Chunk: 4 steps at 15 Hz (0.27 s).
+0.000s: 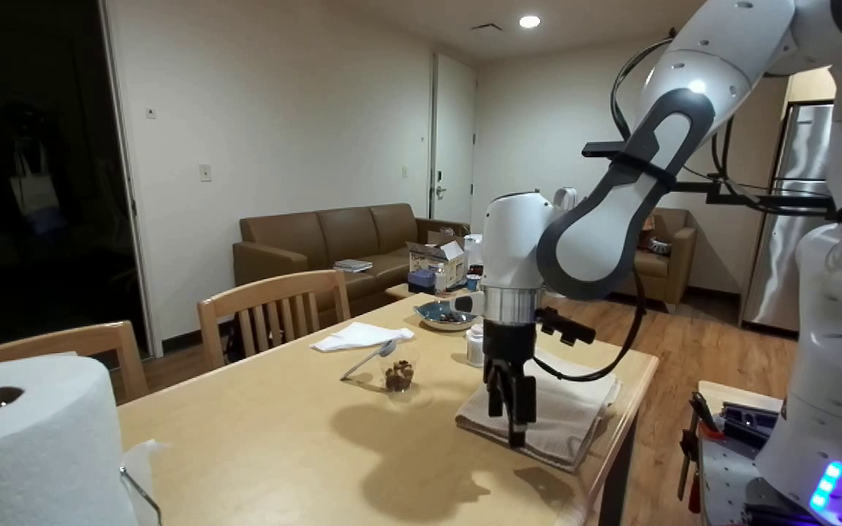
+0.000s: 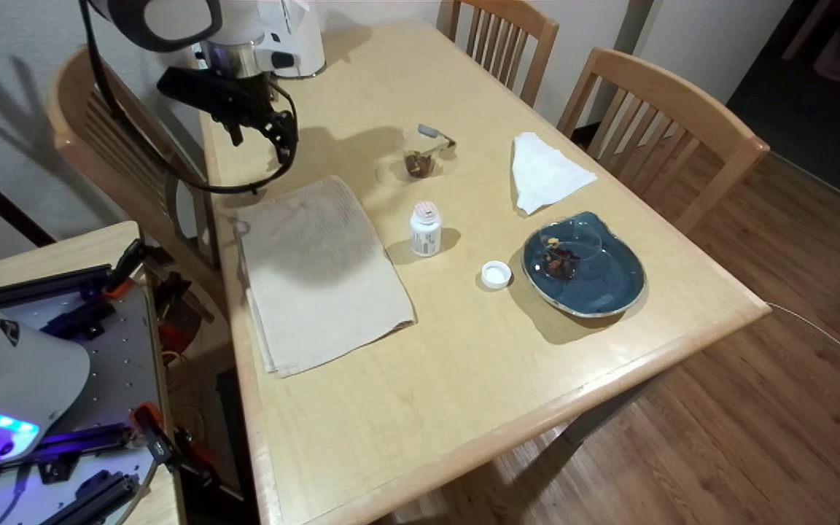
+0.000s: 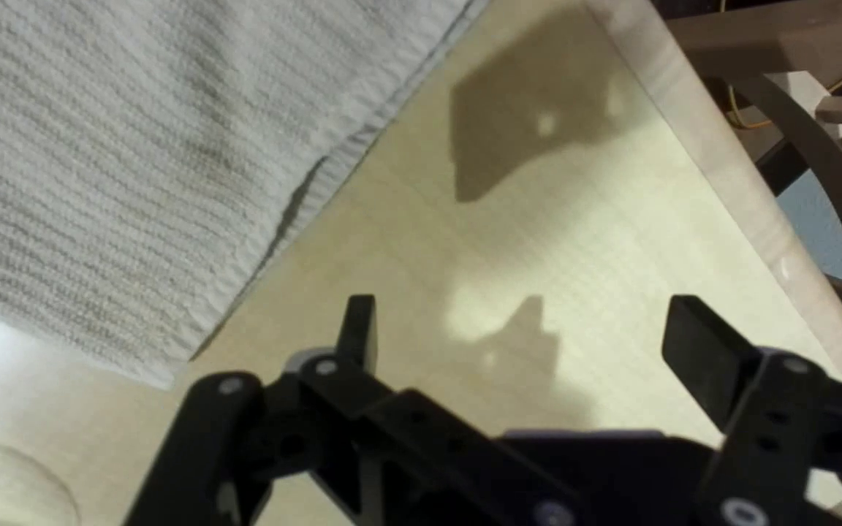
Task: Unfold the towel
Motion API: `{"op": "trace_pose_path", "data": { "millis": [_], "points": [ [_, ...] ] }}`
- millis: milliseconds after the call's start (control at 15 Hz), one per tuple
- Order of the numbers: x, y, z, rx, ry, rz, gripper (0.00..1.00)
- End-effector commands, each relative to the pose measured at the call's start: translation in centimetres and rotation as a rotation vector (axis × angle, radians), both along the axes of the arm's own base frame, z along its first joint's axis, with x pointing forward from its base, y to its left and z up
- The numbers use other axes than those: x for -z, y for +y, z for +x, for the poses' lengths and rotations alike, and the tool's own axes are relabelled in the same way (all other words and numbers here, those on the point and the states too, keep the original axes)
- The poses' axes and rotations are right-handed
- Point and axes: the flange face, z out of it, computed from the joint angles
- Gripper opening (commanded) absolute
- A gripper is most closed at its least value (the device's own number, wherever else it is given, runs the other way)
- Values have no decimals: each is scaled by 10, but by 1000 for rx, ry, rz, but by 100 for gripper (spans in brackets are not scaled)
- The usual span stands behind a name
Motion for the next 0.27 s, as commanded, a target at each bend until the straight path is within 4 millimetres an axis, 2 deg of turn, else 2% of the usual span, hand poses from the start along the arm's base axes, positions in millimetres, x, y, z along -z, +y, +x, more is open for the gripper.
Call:
{"op": "trace_pose_path", "data": {
  "millis": [0, 200],
  "points": [
    [-3, 2, -1, 0, -5, 0, 100],
    [-5, 1, -2, 1, -8, -2, 100]
  ]
}}
